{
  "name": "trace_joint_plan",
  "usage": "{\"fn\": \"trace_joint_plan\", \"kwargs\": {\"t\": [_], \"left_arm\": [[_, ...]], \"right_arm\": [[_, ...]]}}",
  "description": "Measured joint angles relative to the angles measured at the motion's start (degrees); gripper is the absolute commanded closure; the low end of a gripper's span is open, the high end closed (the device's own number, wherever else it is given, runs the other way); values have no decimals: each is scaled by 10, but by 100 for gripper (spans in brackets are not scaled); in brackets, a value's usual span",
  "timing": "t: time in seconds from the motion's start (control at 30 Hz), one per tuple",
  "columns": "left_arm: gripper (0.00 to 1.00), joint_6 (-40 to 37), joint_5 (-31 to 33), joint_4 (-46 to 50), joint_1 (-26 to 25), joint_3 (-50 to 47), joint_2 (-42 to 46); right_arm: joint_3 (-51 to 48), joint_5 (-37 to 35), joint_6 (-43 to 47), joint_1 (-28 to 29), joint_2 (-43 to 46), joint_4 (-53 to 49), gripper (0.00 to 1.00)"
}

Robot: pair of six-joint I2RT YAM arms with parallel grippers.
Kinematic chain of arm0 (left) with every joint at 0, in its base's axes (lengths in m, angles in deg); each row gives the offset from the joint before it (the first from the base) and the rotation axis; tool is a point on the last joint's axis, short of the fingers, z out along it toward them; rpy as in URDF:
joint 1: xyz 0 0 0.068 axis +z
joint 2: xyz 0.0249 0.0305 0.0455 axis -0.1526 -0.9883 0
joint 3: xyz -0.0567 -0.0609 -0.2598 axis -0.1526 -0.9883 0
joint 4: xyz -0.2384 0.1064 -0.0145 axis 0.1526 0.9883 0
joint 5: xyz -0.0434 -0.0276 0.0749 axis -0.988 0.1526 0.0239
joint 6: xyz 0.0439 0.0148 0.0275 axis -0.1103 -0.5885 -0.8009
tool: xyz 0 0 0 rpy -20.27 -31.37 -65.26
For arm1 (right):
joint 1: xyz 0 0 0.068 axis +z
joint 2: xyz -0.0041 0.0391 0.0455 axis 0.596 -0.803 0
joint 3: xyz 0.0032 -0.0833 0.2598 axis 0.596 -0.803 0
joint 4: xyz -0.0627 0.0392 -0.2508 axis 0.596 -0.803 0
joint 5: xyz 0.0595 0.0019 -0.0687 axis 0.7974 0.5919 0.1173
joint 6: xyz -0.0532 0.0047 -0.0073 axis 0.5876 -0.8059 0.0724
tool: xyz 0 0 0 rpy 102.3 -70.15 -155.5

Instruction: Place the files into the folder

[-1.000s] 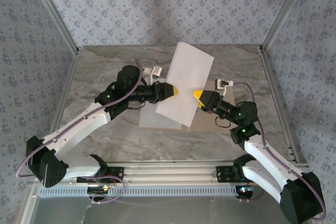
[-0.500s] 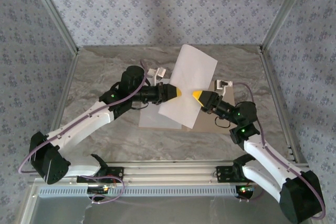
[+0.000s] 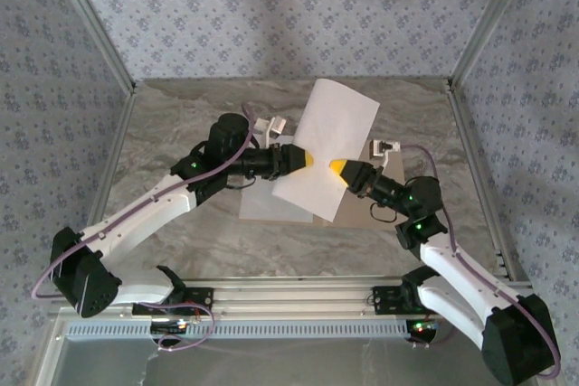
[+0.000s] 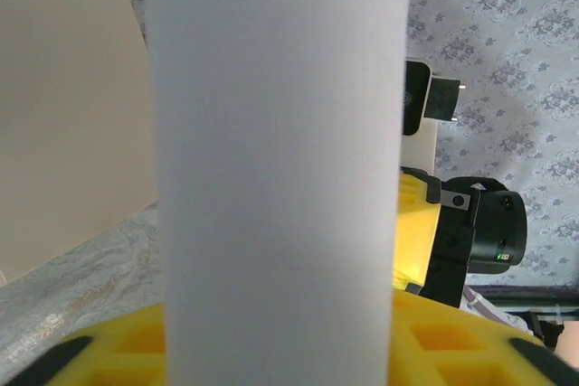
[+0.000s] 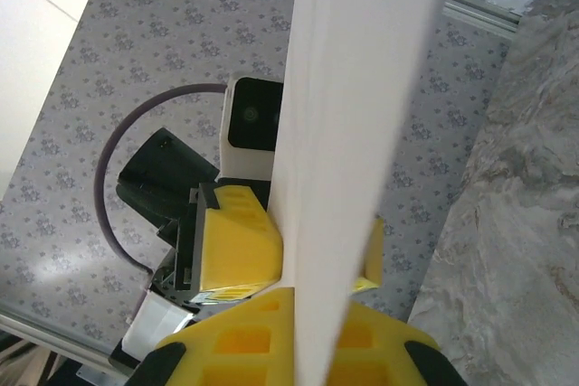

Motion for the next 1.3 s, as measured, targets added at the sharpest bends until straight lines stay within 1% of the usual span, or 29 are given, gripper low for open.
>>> {"fn": "trace_joint_plan", "kwargs": {"t": [0.1,0.2,0.37,0.53,0.6,0.7,0.8,0.9,1.07,1.2,1.3], "left_arm": [[36,-10,4,15,0,1,0],[30,-26,18,38,0,1,5],[28,-61,62,98,0,13,17],[26,-110,158,197,0,42,19],[27,-126,192,227,2,42,20],[27,-139,225,252,8,36,21],[26,-145,244,256,15,16,20],[26,-147,246,250,19,-11,9],[28,-136,233,204,24,-56,-28],[34,-123,223,164,25,-61,-83],[36,-116,216,139,25,-62,-122]], "right_arm": [[0,0,13,0,12,-20,100],[2,2,32,0,26,-56,100],[38,20,80,-9,42,-173,100],[91,48,111,-33,58,-281,100],[119,61,132,-45,63,-344,100],[163,74,174,-62,69,-442,100],[205,81,218,-81,71,-535,100],[237,94,254,-102,68,-605,100],[267,127,285,-120,42,-671,100],[282,134,307,-123,24,-716,100],[287,134,320,-126,21,-743,100]]}}
